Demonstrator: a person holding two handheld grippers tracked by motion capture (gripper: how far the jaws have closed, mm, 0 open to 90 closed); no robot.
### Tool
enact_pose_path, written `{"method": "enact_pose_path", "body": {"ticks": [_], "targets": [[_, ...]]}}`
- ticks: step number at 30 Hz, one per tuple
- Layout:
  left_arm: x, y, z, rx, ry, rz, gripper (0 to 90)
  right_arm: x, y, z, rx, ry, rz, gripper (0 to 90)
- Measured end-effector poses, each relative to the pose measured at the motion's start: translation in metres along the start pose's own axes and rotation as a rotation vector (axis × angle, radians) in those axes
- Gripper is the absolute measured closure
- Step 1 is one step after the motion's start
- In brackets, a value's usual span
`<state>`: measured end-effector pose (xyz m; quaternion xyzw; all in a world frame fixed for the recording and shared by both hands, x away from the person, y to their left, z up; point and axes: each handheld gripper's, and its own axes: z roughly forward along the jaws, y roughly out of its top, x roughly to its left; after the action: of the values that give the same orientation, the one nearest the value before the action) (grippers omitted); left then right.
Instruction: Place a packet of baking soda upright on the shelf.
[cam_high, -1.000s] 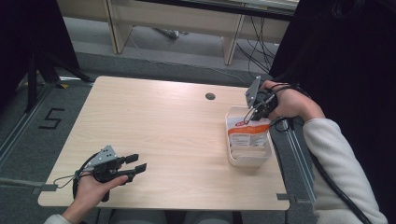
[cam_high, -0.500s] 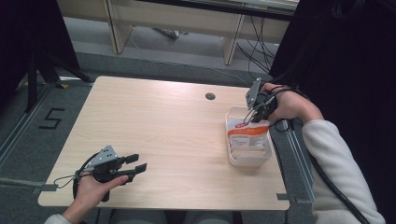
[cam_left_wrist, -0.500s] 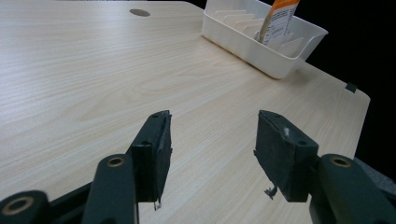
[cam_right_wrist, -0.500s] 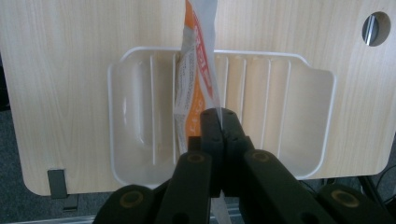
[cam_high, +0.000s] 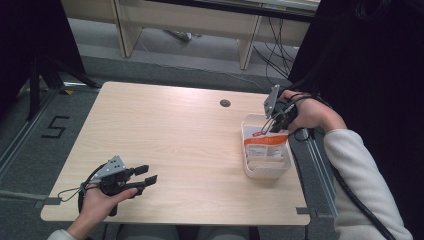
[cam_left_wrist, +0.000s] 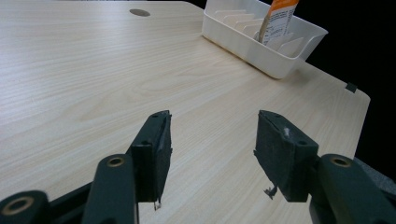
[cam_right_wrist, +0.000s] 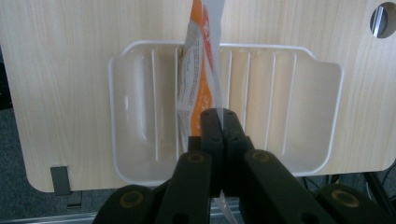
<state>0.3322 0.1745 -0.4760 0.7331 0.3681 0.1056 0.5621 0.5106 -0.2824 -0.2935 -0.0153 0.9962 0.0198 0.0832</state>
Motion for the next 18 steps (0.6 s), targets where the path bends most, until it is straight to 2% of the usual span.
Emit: {"method": "enact_pose_path", "body": {"ticks": [3,7,8,10,11,13,16,18], "targets": [[0.0,0.0,0.0,0.0,0.0,0.0,44.8,-0.001,-0.001,0.001,0.004,0.005,0.001,90.0],[0.0,0.0,0.0,0.003,0.003,0.0,44.9,0.001,-0.001,0.0,0.036,0.012,0.051,88.1],[0.0,0.0,0.0,0.004,0.006,-0.002,44.9,-0.001,0.0,0.0,0.027,0.005,0.037,83.4],[0.0,0.0,0.0,0.0,-0.001,0.0,44.9,-0.001,0.0,-0.003,0.011,-0.012,0.078,78.9],[0.0,0.0,0.0,0.0,0.0,0.0,44.9,0.0,0.001,-0.004,0.012,-0.006,0.1,76.5],[0.0,0.0,0.0,0.004,0.006,0.0,44.8,-0.001,0.001,-0.006,-0.012,-0.024,0.1,71.6],[0.0,0.0,0.0,0.0,-0.001,-0.005,44.8,0.001,0.001,-0.009,-0.04,-0.033,0.14,62.6],[-0.001,0.0,0.0,0.0,0.003,-0.01,44.8,0.002,0.002,-0.011,-0.076,-0.035,0.159,59.9]]}}
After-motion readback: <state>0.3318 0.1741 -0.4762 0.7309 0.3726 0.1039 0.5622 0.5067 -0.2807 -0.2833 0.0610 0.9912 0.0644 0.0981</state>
